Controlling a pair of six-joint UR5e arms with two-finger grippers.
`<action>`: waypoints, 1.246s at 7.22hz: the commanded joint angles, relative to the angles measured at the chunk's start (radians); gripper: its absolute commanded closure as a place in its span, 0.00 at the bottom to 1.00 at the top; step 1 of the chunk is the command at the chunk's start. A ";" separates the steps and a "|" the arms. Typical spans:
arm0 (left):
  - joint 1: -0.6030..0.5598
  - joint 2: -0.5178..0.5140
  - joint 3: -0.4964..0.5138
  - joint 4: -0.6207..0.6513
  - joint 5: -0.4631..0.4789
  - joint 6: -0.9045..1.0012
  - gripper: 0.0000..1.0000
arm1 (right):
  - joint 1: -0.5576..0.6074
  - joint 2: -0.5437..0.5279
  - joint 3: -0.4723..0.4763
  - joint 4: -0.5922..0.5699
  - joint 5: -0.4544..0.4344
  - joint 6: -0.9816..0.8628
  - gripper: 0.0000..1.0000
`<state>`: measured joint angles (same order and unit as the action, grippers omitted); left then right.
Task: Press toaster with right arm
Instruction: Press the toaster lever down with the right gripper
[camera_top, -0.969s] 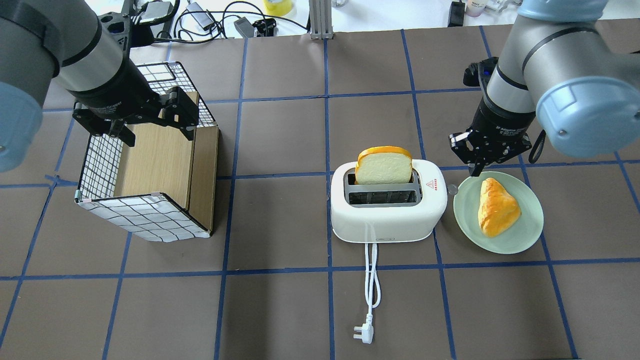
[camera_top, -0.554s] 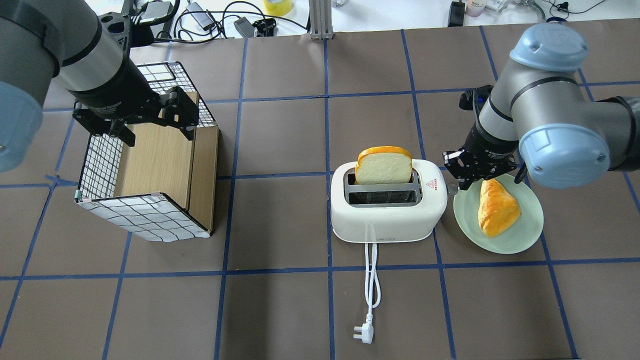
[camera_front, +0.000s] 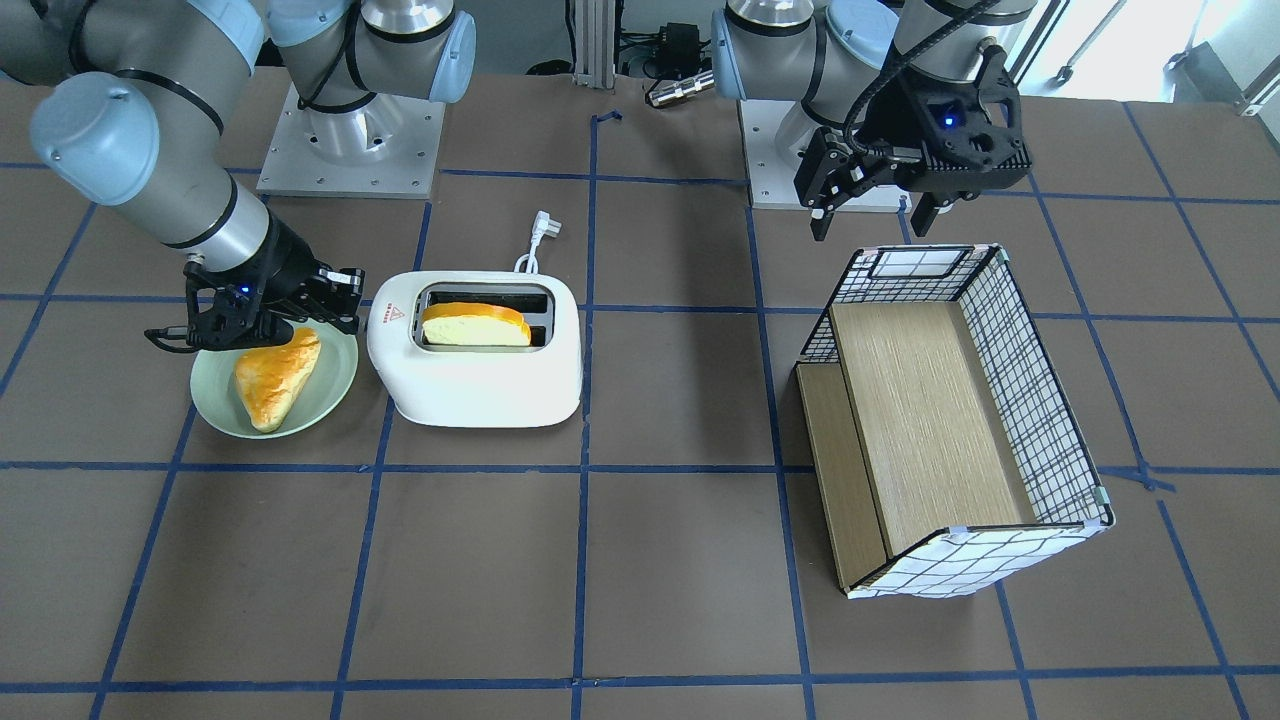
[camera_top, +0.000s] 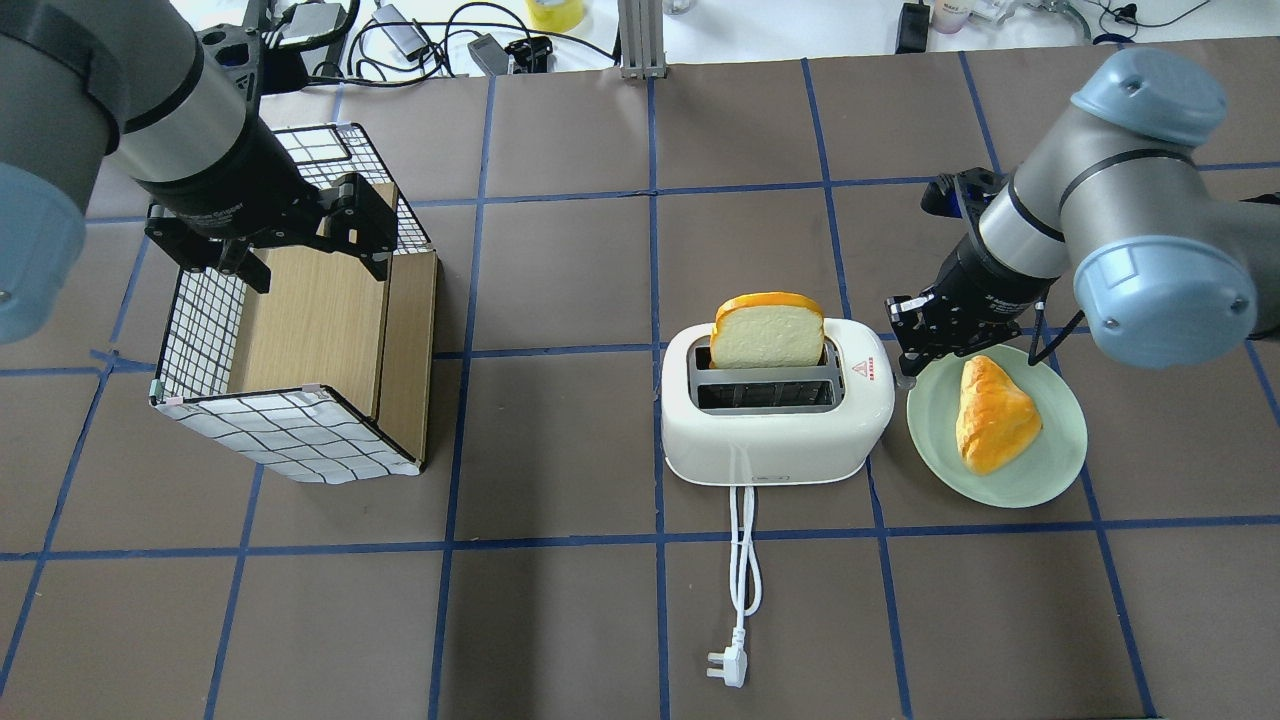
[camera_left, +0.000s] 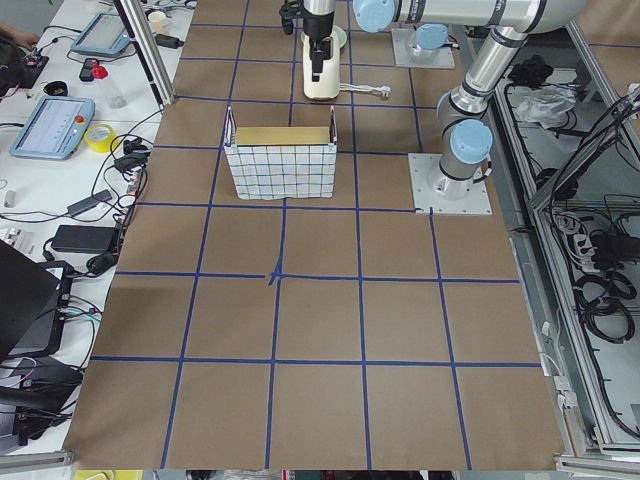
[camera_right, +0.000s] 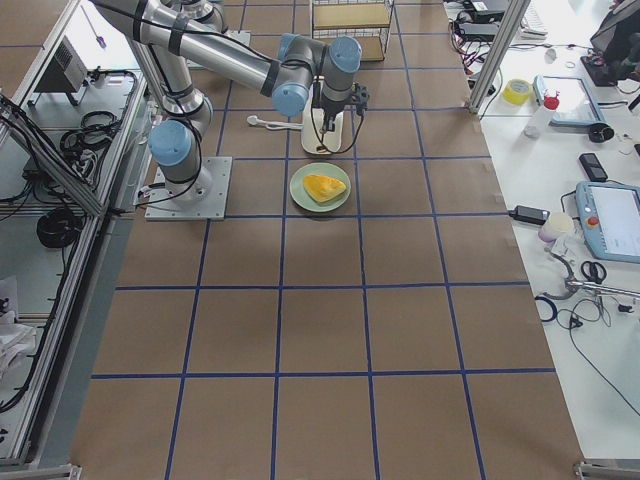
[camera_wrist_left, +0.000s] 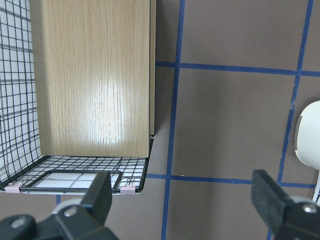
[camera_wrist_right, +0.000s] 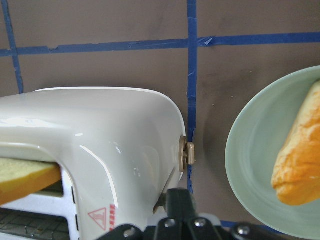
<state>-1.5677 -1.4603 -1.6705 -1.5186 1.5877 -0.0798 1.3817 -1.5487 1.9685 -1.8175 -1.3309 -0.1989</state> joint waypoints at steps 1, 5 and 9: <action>0.000 0.000 0.000 0.000 0.000 0.000 0.00 | -0.046 -0.004 0.009 0.020 0.061 -0.048 1.00; 0.000 0.000 0.000 0.000 0.000 0.000 0.00 | -0.049 0.001 0.030 0.020 0.059 -0.080 1.00; 0.000 0.000 0.000 0.000 0.000 0.000 0.00 | -0.056 0.042 0.044 0.000 0.065 -0.079 1.00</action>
<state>-1.5677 -1.4604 -1.6705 -1.5186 1.5876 -0.0798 1.3262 -1.5207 2.0094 -1.8105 -1.2683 -0.2780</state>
